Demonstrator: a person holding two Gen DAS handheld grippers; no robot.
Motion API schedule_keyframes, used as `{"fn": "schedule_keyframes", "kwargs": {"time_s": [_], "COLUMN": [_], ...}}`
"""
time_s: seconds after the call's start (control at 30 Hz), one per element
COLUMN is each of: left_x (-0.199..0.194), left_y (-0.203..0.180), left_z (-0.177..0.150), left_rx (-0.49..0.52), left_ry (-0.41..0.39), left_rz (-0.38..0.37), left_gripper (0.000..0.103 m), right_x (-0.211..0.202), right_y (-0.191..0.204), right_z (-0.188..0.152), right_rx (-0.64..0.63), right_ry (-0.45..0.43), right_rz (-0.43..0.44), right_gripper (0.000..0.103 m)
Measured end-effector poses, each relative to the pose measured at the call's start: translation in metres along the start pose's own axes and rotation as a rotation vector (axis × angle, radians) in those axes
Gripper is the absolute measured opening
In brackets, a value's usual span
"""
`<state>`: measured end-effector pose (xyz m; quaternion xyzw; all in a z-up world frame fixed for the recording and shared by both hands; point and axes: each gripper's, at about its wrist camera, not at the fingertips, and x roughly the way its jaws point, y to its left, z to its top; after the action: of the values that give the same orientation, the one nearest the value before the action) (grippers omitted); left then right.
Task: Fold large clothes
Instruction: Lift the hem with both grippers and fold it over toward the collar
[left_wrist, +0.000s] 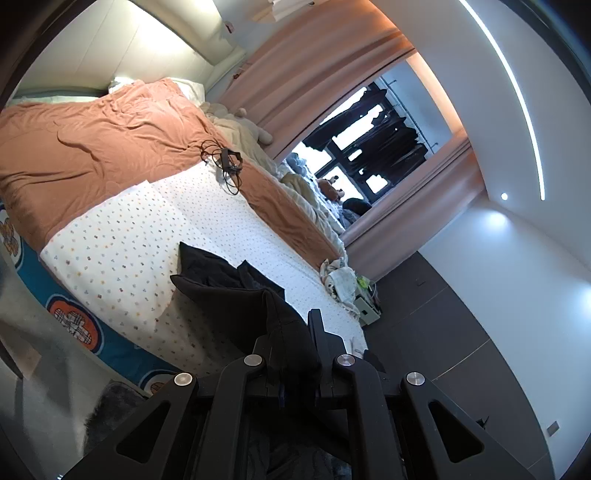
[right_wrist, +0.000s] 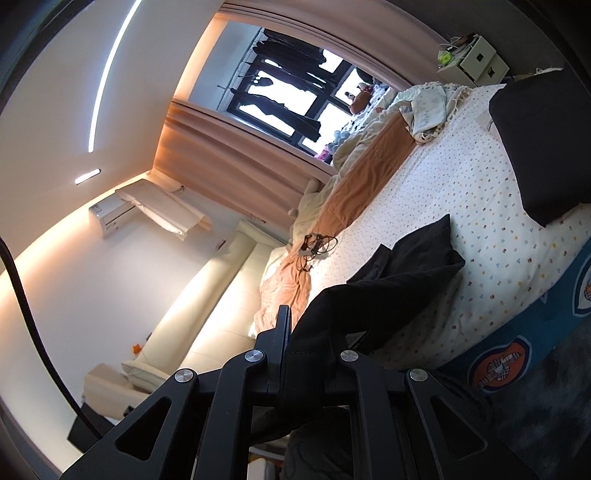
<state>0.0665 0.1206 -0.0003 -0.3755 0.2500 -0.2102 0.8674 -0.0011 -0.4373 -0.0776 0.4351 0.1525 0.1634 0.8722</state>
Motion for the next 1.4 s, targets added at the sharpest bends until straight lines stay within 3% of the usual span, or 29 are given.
{"fn": "schedule_keyframes", "kwargs": {"time_s": [0.43,0.63,0.8,1.07,1.4], "left_x": [0.034,0.076,0.121,0.202,0.283], "left_y": [-0.011,-0.023,-0.025,0.002,0.07], "left_z": [0.037,0.071,0.098,0.125,0.124], "left_rx": [0.007,0.042,0.066,0.048,-0.009], "left_ry": [-0.025,-0.04,-0.065,-0.004,0.086], "left_rz": [-0.005,-0.001,0.027,0.052,0.148], "left_gripper": [0.01,0.01,0.01,0.01,0.01], "right_x": [0.031,0.062,0.096,0.155,0.229], "right_y": [0.005,0.002,0.006,-0.028,-0.085], "right_z": [0.037,0.067,0.09,0.121,0.131], "right_rx": [-0.01,-0.021,-0.116,-0.096,-0.054], "right_ry": [-0.025,-0.049,-0.073,-0.049,0.023], "right_rz": [0.011,0.012,-0.02,-0.076,-0.155], "right_gripper": [0.011,0.011,0.012,0.012,0.012]}}
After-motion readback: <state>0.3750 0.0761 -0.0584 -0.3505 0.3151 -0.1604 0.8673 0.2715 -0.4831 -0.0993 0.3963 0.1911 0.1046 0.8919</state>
